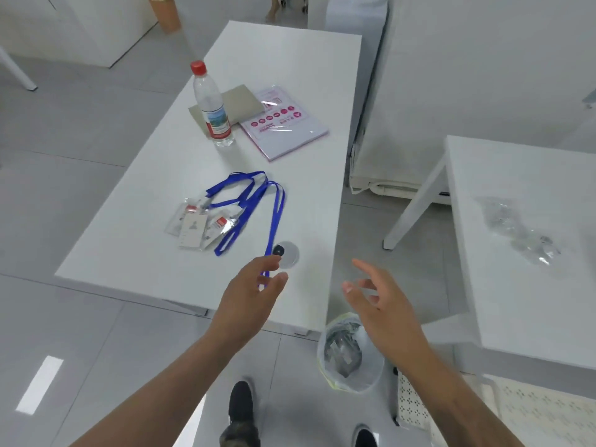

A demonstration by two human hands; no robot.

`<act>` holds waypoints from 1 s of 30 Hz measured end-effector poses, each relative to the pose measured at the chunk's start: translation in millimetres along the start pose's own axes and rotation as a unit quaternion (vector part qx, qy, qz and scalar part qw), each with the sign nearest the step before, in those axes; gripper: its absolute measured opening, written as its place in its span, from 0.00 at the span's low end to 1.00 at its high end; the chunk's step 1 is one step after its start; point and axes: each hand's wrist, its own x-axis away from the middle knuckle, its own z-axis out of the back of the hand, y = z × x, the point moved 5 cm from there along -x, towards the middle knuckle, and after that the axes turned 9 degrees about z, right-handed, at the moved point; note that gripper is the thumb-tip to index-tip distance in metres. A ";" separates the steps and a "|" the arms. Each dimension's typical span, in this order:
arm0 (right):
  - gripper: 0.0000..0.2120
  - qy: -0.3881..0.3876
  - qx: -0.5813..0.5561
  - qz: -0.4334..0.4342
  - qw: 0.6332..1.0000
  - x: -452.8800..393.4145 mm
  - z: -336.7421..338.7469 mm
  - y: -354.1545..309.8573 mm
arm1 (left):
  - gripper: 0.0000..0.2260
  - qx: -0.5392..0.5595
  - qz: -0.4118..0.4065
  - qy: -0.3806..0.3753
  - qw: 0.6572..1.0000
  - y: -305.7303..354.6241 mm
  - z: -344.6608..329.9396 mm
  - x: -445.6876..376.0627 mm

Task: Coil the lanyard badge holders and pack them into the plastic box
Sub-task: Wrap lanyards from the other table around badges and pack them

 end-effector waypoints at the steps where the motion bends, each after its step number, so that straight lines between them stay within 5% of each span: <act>1: 0.19 0.001 -0.001 -0.004 1.000 -5.7 -14.5 -8.3 | 0.11 -0.006 0.003 0.001 1.000 -9.5 15.7 -11.6; 9: 0.18 -0.006 -0.014 -0.054 0.998 -54.2 -115.7 -51.5 | 0.14 -0.095 0.069 0.082 0.990 -72.6 117.6 -112.3; 21: 0.19 -0.043 0.001 -0.056 0.998 -131.5 -191.5 -62.3 | 0.33 -0.264 0.106 0.164 0.944 -97.8 132.4 -204.7; 27: 0.15 -0.055 -0.006 -0.040 0.998 -152.0 -215.1 -68.9 | 0.32 -0.217 0.092 0.137 0.962 -100.6 140.0 -214.5; 30: 0.16 -0.060 -0.010 -0.029 0.998 -162.7 -220.6 -78.7 | 0.22 -0.102 0.094 0.089 0.986 -94.2 149.0 -215.7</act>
